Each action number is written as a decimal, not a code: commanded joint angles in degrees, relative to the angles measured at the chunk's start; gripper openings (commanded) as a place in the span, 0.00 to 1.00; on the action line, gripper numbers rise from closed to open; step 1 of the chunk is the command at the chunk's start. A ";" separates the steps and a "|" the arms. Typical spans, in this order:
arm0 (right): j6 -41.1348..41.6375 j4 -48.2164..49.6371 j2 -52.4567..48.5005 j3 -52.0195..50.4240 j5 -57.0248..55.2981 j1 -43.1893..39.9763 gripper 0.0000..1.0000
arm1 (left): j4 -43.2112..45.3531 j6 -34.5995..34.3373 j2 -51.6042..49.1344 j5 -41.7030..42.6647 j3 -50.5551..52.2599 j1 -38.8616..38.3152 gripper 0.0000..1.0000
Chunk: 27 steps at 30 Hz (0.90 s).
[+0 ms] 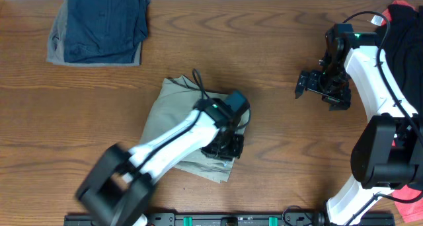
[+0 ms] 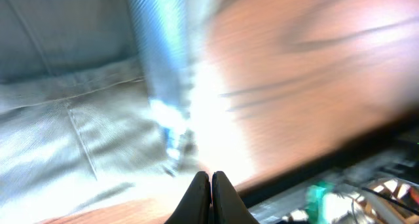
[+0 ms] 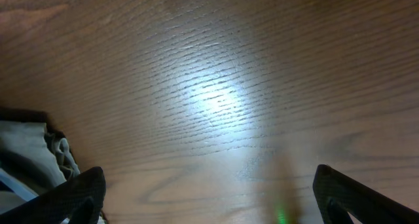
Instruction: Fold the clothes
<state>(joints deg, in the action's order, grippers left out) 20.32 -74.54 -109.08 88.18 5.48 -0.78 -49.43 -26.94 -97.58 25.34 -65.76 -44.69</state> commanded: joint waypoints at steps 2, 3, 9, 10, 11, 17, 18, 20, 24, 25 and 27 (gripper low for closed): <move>-0.66 0.00 0.11 0.74 -0.57 0.04 0.99 | 0.79 1.36 9.42 -6.43 -4.07 1.55 0.07; -0.66 0.00 0.11 0.74 -0.57 0.04 0.99 | 1.57 1.33 10.84 -9.94 -4.07 2.38 0.07; -0.66 0.00 0.11 0.74 -0.57 0.04 0.99 | 10.25 1.38 11.76 -18.95 -3.37 7.06 0.07; -0.66 0.00 0.11 0.74 -0.57 0.04 0.99 | 12.41 1.38 11.17 -18.97 -2.93 7.48 0.07; -0.66 0.00 0.11 0.74 -0.57 0.04 0.99 | 13.97 1.38 10.47 -18.97 -2.69 7.74 0.08; -0.66 0.00 0.11 0.74 -0.57 0.04 0.99 | 20.31 1.33 2.03 -18.99 -2.67 8.04 0.08; -0.66 0.00 0.11 0.74 -0.57 0.04 0.99 | 21.18 1.33 0.68 -18.99 -2.67 8.26 0.08; -0.66 0.00 0.11 0.74 -0.57 0.04 0.99 | 23.10 1.33 -2.19 -18.99 -2.67 8.98 0.08; -0.66 0.00 0.11 0.74 -0.57 0.04 0.99 | 25.29 1.33 -5.90 -19.02 -2.67 11.04 0.08; -0.66 0.00 0.11 0.74 -0.57 0.04 0.99 | 25.38 1.33 -6.45 -18.99 -2.67 11.54 0.08; -0.66 0.00 0.11 0.74 -0.57 0.04 0.99 | 25.38 1.31 -7.67 -18.97 -2.67 12.44 0.08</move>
<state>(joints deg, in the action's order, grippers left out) 20.32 -74.54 -109.08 88.18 5.50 -0.78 -24.16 -26.55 -104.12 7.27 -68.90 -33.63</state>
